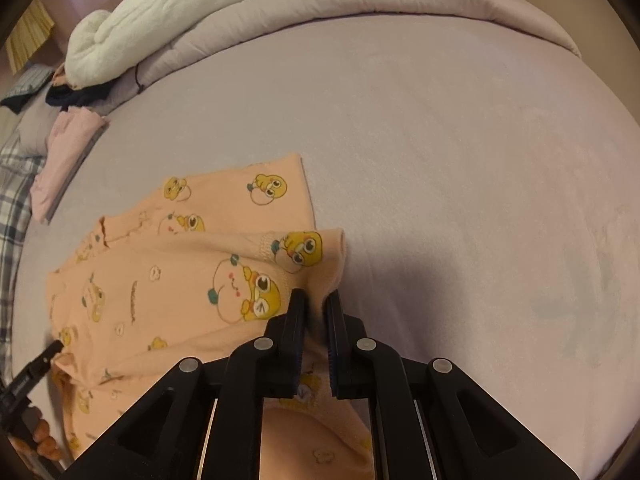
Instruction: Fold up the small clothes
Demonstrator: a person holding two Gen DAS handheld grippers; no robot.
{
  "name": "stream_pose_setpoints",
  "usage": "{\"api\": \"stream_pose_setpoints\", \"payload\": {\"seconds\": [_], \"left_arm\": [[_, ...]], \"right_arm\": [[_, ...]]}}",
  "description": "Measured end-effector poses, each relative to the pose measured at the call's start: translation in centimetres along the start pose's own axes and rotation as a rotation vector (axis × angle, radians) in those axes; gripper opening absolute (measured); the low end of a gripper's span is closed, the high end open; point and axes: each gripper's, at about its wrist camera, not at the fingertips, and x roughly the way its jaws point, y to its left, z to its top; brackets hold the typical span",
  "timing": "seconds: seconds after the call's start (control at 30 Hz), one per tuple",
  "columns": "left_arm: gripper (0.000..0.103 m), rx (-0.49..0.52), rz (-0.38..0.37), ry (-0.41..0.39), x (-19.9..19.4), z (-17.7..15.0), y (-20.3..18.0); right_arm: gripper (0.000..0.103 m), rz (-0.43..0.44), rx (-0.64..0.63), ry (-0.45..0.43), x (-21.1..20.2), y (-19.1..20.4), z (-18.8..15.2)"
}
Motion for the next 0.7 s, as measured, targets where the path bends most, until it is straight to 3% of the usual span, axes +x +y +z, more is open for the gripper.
{"api": "stream_pose_setpoints", "payload": {"seconds": [0.1,0.23,0.37,0.7], "left_arm": [[0.076,0.014,-0.009,-0.005,-0.7,-1.0,0.1],[0.078,0.008,-0.041,0.015,-1.5,-2.3,0.3],[0.078,0.043,-0.032,0.035,-2.7,-4.4,0.0],[0.078,0.022,-0.122,0.044,-5.4,-8.4,-0.2]], "right_arm": [[0.013,-0.026,-0.038,-0.027,-1.3,0.3,-0.3],[0.031,-0.07,-0.065,-0.045,-2.5,0.1,-1.1],[0.042,-0.034,-0.066,-0.057,-3.9,-0.5,-2.7],[0.054,-0.04,-0.154,-0.026,-5.9,-0.4,-7.7]]}}
